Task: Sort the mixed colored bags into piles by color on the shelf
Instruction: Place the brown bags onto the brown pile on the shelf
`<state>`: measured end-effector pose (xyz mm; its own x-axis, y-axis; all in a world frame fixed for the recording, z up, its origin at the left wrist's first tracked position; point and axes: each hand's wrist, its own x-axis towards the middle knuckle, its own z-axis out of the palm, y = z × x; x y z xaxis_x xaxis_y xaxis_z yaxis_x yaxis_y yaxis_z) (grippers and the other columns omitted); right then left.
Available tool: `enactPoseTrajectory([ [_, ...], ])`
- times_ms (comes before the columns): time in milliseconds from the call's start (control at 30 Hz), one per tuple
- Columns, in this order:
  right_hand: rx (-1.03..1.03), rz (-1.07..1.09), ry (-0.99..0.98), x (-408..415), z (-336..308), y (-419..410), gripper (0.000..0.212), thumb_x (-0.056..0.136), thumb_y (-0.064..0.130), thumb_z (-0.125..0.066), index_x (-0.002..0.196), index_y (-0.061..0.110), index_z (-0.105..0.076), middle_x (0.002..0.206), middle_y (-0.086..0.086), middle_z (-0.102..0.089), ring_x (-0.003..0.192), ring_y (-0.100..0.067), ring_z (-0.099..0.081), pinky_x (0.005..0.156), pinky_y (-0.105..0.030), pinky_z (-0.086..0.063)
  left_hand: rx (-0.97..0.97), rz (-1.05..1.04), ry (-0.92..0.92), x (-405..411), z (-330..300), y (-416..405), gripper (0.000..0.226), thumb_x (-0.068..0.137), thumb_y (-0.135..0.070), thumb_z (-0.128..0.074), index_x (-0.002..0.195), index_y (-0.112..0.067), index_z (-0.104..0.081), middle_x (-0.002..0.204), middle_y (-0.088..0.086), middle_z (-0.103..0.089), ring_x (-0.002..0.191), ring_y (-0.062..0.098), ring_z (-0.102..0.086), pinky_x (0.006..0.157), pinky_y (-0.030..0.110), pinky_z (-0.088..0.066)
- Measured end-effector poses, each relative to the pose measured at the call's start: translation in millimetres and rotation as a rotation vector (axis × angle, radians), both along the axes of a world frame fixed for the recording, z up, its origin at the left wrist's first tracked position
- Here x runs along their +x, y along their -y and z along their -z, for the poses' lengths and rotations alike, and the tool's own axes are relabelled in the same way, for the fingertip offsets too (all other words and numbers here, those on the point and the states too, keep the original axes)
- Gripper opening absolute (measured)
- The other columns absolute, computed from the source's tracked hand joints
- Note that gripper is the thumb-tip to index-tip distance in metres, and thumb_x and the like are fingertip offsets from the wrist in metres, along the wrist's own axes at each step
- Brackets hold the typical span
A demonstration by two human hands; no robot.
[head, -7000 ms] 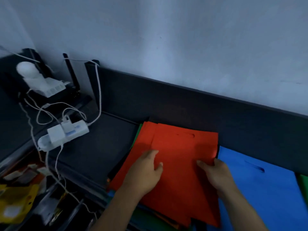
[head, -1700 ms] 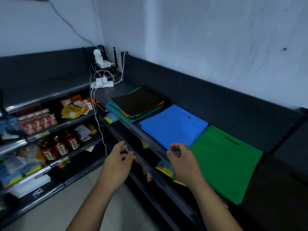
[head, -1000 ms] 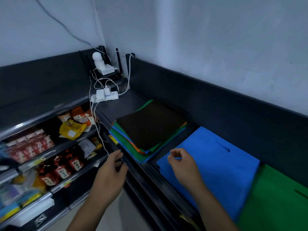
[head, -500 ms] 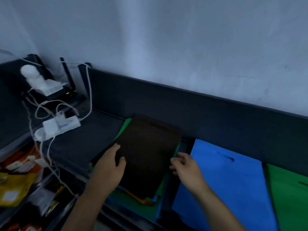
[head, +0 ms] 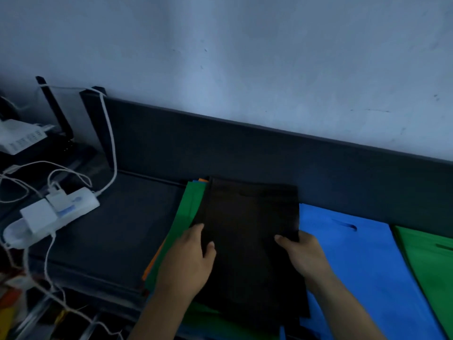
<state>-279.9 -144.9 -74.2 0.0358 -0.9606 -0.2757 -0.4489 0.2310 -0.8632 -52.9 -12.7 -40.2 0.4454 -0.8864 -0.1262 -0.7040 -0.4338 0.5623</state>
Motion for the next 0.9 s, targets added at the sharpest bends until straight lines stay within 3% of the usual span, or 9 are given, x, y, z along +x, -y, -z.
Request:
enactPoseTrajectory([
  [100,-0.065,0.029,-0.056,-0.5,-4.8,0.5,0.014,0.092,0.022,-0.078,0.103,0.015,-0.075,0.094,-0.002,-0.079,0.087,-0.022,-0.075,0.085,-0.044,-0.062,0.051,0.119,0.046,-1.4,5.3,1.9,0.058,0.106,-0.047,-0.042,0.159,-0.026,-0.030,0.160,-0.001,-0.040,0.148,0.020,-0.036,0.115,0.037,-0.041],
  [167,-0.076,0.034,-0.089,-1.0,-5.2,-0.1,0.012,0.092,0.022,-0.078,0.101,0.015,-0.074,0.093,-0.003,-0.078,0.087,-0.024,-0.075,0.083,-0.044,-0.062,0.034,0.170,0.050,-5.2,9.5,3.9,0.054,0.105,-0.047,-0.042,0.156,-0.028,-0.035,0.152,-0.002,-0.049,0.142,0.020,-0.042,0.110,0.037,-0.045],
  [267,-0.088,0.042,-0.085,-6.5,-12.1,-3.7,0.004,0.095,0.019,-0.075,0.097,0.016,-0.073,0.092,-0.004,-0.078,0.083,-0.021,-0.074,0.071,-0.037,-0.060,-0.053,0.108,-0.018,-2.8,11.1,5.7,0.053,0.105,-0.046,-0.044,0.154,-0.029,-0.037,0.146,-0.008,-0.054,0.130,0.015,-0.053,0.099,0.032,-0.051],
  [333,-0.093,0.049,-0.074,-12.8,-17.3,-5.6,0.001,0.097,0.017,-0.072,0.097,0.016,-0.073,0.091,-0.004,-0.077,0.083,-0.020,-0.074,0.066,-0.032,-0.055,-0.070,0.049,-0.023,3.9,12.4,7.1,0.055,0.105,-0.042,-0.046,0.156,-0.026,-0.035,0.151,-0.006,-0.050,0.135,0.016,-0.049,0.102,0.032,-0.048],
  [500,-0.053,0.082,-0.001,-20.0,-15.3,-8.6,0.003,0.097,0.015,-0.073,0.098,0.015,-0.075,0.090,-0.006,-0.080,0.083,-0.024,-0.078,0.071,-0.036,-0.061,-0.062,0.064,0.104,13.8,13.4,12.4,0.054,0.103,-0.042,-0.048,0.154,-0.026,-0.038,0.142,-0.005,-0.057,0.127,0.016,-0.054,0.099,0.032,-0.050],
  [667,-0.057,0.070,0.076,-5.1,-3.8,-17.0,0.013,0.095,0.011,-0.073,0.104,0.019,-0.078,0.094,0.003,-0.083,0.089,-0.019,-0.079,0.083,-0.044,-0.064,-0.069,0.183,0.052,11.5,8.7,21.1,0.051,0.102,-0.046,-0.049,0.150,-0.031,-0.043,0.135,-0.007,-0.062,0.119,0.016,-0.060,0.093,0.036,-0.054],
  [800,-0.092,0.113,0.106,-8.8,-6.1,-20.9,0.011,0.098,0.014,-0.072,0.099,0.022,-0.079,0.092,0.005,-0.083,0.087,-0.014,-0.079,0.080,-0.038,-0.063,-0.095,0.083,0.022,19.3,14.8,22.2,0.048,0.103,-0.044,-0.047,0.149,-0.030,-0.043,0.146,-0.010,-0.052,0.125,0.015,-0.056,0.096,0.035,-0.052],
  [900,-0.150,0.129,0.110,-15.6,-13.5,-20.2,0.014,0.099,0.013,-0.071,0.097,0.025,-0.078,0.092,0.006,-0.082,0.086,-0.009,-0.077,0.074,-0.031,-0.059,-0.076,0.054,0.087,25.5,18.8,23.1,0.044,0.103,-0.045,-0.045,0.143,-0.027,-0.048,0.135,-0.007,-0.059,0.118,0.016,-0.060,0.090,0.035,-0.053],
])
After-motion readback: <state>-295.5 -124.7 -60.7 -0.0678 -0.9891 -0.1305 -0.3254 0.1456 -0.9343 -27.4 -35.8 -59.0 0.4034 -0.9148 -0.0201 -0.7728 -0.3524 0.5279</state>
